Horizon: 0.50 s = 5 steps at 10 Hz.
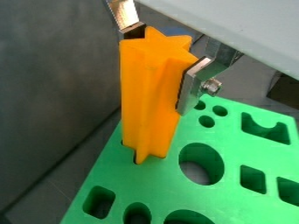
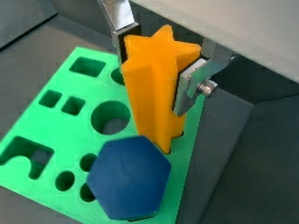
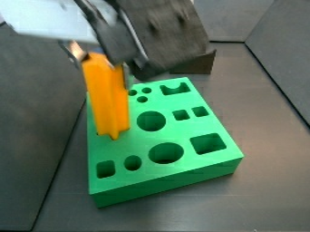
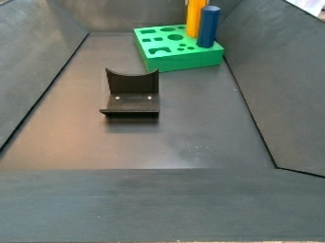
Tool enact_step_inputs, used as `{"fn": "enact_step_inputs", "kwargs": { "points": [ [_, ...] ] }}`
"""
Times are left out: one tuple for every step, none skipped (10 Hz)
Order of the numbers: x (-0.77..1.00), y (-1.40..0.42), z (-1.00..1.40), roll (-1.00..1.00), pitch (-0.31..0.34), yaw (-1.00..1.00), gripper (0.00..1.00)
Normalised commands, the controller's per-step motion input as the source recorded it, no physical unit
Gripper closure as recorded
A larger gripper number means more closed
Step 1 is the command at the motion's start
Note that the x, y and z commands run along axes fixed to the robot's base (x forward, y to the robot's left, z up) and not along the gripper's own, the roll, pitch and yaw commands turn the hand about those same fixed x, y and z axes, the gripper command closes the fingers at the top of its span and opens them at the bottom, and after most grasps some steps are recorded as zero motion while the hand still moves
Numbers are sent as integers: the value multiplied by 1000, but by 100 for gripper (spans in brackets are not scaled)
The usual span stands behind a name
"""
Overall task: Pick up the star object. Move up. Move to above the board. Insert the star object.
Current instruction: Insert the star object.
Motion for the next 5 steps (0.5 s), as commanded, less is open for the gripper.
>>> {"fn": "enact_step_inputs", "kwargs": {
  "points": [
    [9,-6,-880,84,-156,223,100],
    [54,0,-800,33,-170,214,100],
    [-57,103,0,-57,-59,0,100],
    [0,0,0,0,-14,0,100],
    [0,0,0,0,0,0,100]
  ]
}}
